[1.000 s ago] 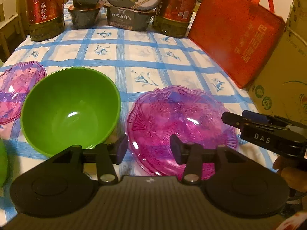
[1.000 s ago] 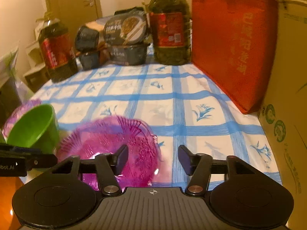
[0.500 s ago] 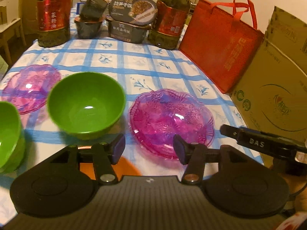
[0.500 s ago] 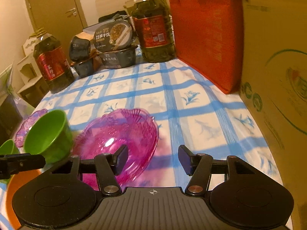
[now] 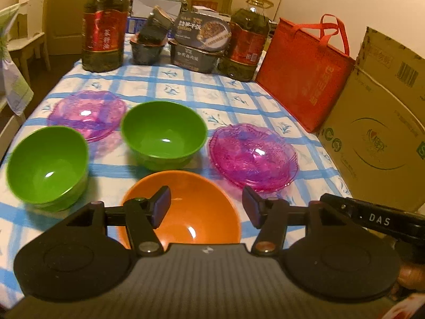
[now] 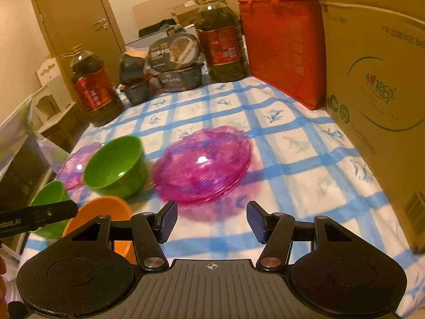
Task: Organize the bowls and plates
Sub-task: 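Move both tools toward the pink plate beside the oil bottle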
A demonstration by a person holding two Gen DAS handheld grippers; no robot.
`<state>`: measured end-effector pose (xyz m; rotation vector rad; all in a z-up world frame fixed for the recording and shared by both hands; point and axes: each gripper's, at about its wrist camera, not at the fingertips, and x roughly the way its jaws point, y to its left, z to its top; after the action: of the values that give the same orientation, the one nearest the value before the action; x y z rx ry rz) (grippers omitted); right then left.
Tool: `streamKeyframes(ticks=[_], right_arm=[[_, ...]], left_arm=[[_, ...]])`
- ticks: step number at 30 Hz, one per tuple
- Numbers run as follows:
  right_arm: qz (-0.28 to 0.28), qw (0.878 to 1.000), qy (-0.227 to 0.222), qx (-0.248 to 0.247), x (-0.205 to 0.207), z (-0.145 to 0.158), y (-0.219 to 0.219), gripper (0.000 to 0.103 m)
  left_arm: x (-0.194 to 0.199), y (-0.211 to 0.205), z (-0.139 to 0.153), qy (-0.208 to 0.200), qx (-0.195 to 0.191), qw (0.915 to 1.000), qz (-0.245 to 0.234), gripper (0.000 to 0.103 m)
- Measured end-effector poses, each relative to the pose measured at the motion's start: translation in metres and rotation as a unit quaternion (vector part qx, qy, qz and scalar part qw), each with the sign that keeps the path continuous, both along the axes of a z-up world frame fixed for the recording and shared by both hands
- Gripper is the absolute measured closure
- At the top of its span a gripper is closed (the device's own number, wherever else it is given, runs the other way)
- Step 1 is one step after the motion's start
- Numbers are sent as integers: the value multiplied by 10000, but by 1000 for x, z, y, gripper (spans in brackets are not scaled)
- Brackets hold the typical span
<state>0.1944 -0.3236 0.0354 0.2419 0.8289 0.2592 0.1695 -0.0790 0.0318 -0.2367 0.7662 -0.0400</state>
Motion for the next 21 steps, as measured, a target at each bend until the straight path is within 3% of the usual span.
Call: streamKeyframes(ticks=[10, 21], right_arm=[[368, 9993, 110, 36, -46, 9, 48, 45], [767, 9970, 94, -30, -60, 15, 88, 45]], left_arm=[[-49, 40, 6, -67, 76, 9998, 186, 45], [-82, 77, 14, -171, 65, 9985, 522, 44]])
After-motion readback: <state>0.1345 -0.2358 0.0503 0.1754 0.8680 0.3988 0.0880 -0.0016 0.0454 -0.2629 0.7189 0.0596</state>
